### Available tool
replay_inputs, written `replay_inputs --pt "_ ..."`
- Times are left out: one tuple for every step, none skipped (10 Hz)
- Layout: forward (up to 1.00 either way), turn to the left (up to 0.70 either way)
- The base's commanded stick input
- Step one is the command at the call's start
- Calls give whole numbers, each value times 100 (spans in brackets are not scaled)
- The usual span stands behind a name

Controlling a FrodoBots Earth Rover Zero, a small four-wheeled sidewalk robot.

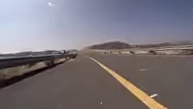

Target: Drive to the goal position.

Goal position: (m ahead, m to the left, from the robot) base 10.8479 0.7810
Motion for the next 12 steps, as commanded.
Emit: replay_inputs --pt "50 0" --pt "50 0" --pt "50 0" --pt "50 0" --pt "50 0" --pt "50 0" --pt "50 50" --pt "50 50" --pt "50 0" --pt "50 0" --pt "50 0" --pt "50 0"
